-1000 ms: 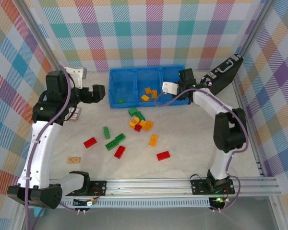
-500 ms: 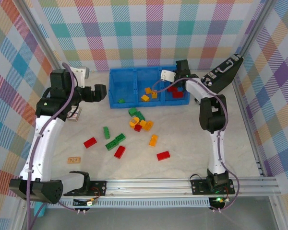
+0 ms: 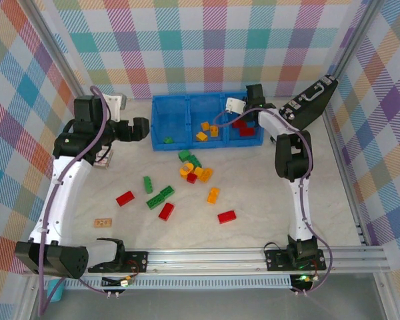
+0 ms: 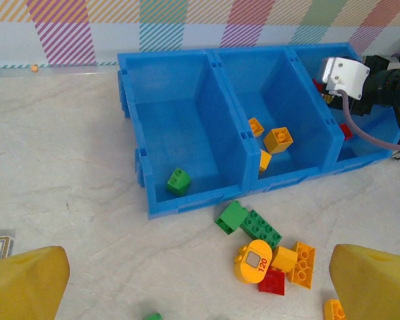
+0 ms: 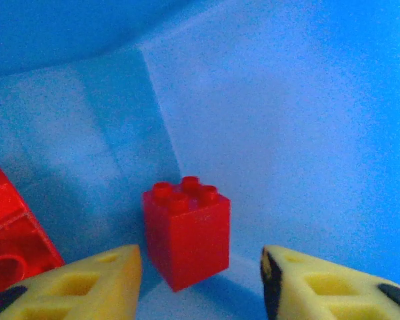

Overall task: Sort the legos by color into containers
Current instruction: Place the lego in the container, then pick up the lego from the bottom-center of the table.

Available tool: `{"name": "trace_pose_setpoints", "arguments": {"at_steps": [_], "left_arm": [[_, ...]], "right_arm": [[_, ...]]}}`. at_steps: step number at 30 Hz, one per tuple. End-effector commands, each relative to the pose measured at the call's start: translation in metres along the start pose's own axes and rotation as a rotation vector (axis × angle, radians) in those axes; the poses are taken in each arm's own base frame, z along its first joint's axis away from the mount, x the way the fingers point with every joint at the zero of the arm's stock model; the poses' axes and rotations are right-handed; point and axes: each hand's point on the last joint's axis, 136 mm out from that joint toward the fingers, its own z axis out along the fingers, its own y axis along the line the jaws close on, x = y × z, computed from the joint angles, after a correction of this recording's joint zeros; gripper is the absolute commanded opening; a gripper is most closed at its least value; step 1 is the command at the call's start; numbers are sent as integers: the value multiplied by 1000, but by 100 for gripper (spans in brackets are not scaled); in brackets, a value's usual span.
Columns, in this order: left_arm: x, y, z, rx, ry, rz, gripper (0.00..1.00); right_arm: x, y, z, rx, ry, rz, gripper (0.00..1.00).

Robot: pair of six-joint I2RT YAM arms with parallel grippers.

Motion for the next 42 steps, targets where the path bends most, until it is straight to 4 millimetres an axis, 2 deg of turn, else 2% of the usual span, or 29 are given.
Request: {"name": "trace_pose_setpoints", "arguments": {"at_steps": [1,4,7,11,18,24,27,29,34,38,42], "left_arm": [[-8,-1,-4,14,-38,-2,100],[-10,-1,-8,12,-55,1,100],[-12,-4,-16,22,-79,11,100],[-15,-8,-23,35,-99,16,100],[-21,-16,-42,56,-154,27,100],[-24,-23,-48,86,-172,24,100],[-24,-26,-47,105,-173,20,100],[-24,-26,-44,111,-165,16,100],[-21,-26,-31,131,-115,-4,100],[-19,-28,-25,146,-91,-9,100],[-19,-27,-26,142,-95,-8,100]], "right_arm": [[-12,-20,-29,16,-47,57,57],[-26,-31,-57,25,-87,86,55],[-44,-28,-93,-2,-130,78,52],[-53,-1,-145,-55,-137,34,56],[-71,114,-252,-142,-183,-122,59],[-62,216,-315,-274,-166,-144,60],[-54,261,-335,-342,-173,-151,62],[-44,283,-345,-388,-141,-163,62],[-40,319,-362,-464,-114,-180,63],[-41,341,-360,-527,-113,-200,63],[-47,355,-346,-553,-127,-219,64]]}}
